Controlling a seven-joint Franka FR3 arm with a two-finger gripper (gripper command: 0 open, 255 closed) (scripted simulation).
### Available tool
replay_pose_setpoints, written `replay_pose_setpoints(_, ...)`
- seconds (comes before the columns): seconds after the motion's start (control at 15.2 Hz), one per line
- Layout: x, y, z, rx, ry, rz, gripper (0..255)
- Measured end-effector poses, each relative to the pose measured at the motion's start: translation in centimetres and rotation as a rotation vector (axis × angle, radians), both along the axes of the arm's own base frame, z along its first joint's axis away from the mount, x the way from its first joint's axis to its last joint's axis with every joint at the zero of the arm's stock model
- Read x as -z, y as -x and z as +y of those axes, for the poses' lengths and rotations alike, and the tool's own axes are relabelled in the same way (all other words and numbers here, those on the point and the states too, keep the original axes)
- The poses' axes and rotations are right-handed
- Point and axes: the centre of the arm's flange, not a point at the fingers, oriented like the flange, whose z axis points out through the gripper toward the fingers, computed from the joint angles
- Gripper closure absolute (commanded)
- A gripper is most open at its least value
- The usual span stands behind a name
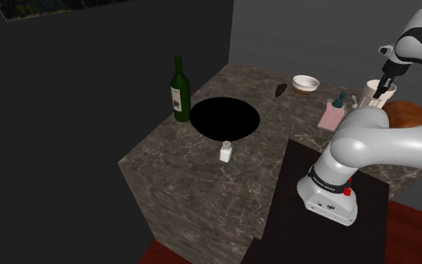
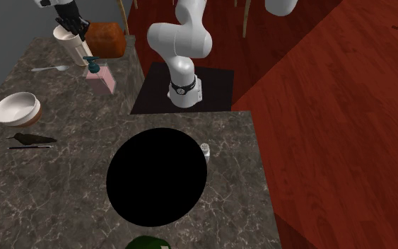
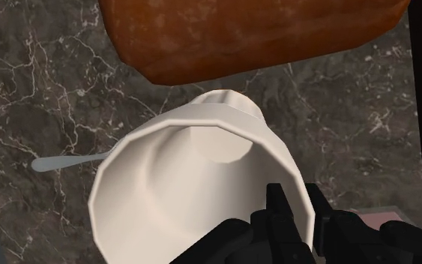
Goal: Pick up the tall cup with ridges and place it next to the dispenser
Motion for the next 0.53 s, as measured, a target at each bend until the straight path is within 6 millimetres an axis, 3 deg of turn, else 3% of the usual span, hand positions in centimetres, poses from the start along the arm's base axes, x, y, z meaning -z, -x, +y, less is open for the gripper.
replay_pose_setpoints(0.53,3.6,-0.1,0.1,0.0,0.0,0.0,255)
